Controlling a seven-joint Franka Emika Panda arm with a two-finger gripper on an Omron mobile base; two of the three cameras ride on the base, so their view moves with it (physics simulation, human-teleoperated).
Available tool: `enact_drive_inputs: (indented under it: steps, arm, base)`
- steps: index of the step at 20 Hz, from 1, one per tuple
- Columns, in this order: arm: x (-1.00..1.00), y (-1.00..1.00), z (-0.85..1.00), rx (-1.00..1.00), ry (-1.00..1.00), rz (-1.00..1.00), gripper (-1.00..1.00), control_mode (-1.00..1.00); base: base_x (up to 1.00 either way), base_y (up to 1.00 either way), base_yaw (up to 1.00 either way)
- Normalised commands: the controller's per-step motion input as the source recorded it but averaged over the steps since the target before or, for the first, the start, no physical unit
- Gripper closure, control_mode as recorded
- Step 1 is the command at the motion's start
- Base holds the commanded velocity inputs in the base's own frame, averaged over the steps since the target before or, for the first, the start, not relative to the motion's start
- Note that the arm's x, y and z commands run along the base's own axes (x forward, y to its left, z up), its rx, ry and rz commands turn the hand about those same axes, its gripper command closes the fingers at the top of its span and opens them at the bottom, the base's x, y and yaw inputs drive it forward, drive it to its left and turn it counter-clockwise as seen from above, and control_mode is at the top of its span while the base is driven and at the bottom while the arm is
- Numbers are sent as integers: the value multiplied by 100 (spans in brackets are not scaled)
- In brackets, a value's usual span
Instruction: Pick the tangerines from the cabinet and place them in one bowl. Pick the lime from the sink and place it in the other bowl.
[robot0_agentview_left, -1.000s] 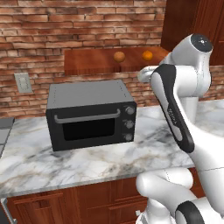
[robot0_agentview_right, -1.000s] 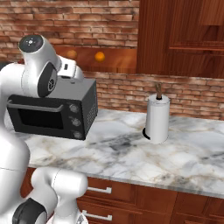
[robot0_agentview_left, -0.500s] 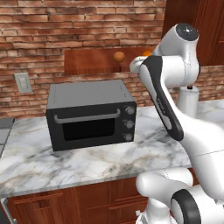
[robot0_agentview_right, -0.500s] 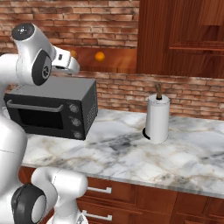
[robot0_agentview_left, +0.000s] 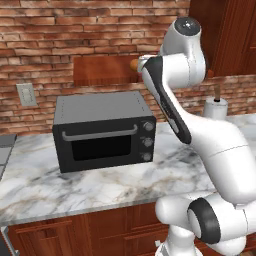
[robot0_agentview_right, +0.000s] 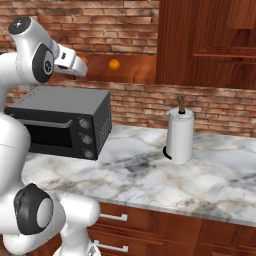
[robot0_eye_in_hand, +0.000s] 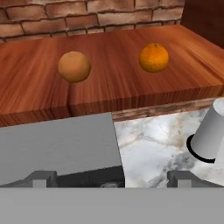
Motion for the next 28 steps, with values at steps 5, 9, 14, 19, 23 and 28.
enact_drive_inputs:
  steps: [5,9,14,19,23,28]
  arm:
    - [54,14,5,0,6,-13,-100,-100]
    - [56,13,4,0,8,-12,-100,-100]
    - [57,15,1,0,8,-10,-100,-100]
    - [51,7,-1,0,8,-2,-100,-100]
    - [29,0,-9,0,3,3,-100,-100]
    - [21,0,-6,0,0,1,-100,-100]
  base:
    - [0,0,0]
    - [0,0,0]
    - [0,0,0]
    - [0,0,0]
    - [0,0,0]
    - [0,0,0]
